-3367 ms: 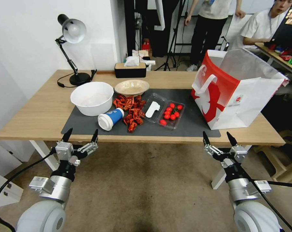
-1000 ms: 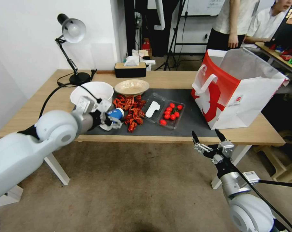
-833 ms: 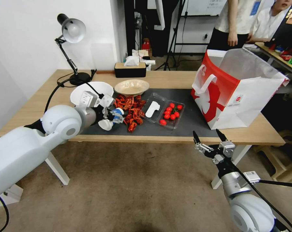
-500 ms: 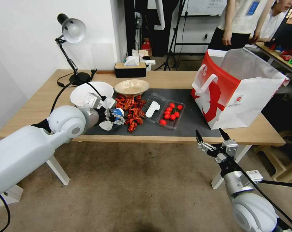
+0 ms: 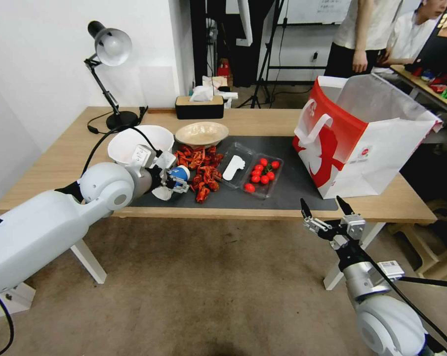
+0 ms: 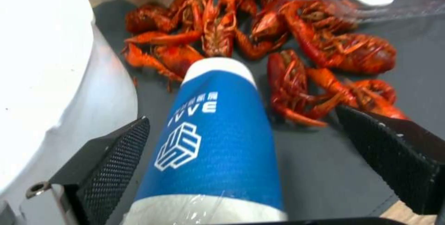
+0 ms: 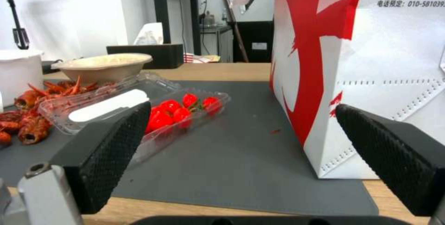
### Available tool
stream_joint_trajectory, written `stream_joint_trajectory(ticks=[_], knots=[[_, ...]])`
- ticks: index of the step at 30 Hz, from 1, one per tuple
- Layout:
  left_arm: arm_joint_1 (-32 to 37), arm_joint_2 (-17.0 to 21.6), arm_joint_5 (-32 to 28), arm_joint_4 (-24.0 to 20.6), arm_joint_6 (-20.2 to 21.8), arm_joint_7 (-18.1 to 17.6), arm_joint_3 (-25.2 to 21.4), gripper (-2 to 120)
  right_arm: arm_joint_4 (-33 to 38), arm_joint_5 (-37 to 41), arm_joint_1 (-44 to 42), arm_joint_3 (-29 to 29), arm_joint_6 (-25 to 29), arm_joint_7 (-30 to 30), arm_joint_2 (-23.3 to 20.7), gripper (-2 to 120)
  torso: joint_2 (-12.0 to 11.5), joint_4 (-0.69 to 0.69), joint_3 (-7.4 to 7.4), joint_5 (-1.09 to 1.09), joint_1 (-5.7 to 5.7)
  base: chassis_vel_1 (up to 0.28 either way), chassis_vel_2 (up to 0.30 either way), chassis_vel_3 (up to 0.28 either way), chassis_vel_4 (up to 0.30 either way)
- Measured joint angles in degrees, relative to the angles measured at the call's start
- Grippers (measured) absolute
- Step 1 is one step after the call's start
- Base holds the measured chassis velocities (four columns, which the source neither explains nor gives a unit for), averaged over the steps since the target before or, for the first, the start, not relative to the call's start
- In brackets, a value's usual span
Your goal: Pick up the trash from the table and place it into the takeout bag.
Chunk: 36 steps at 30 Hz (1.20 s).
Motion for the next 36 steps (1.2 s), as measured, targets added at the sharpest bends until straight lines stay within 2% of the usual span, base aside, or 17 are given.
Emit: stream_joint_trajectory(ticks=[27,31,34,36], knots=[[-0.4,0.5,-0.5,2.3,-0.1,-1.3,2.3,100,0.2,0.0,0.0,0.0,0.0,0.3,0.1,100,0.0,0.0,0.0,0.0,-0.01,0.0,0.0,0.0,0.0],[-0.5,0.5,-0.8,2.5,-0.1,-1.3,2.9,93,0.2,0.0,0.1,-0.1,0.0,0.3,0.2,100,0.0,0.0,0.0,0.02,-0.01,0.0,0.0,0.0,0.0],[-0.6,0.2,-0.9,2.7,-0.3,-1.7,3.4,79,0.1,0.0,0.2,-0.1,0.0,0.4,0.1,100,0.0,0.01,-0.01,0.02,-0.01,0.0,0.0,0.0,0.0],[-0.7,0.1,-1.0,2.7,-0.3,-2.0,3.5,74,0.1,0.0,0.2,-0.1,0.0,0.5,0.1,100,0.0,-0.01,-0.01,0.01,-0.01,0.0,0.0,0.0,0.0]])
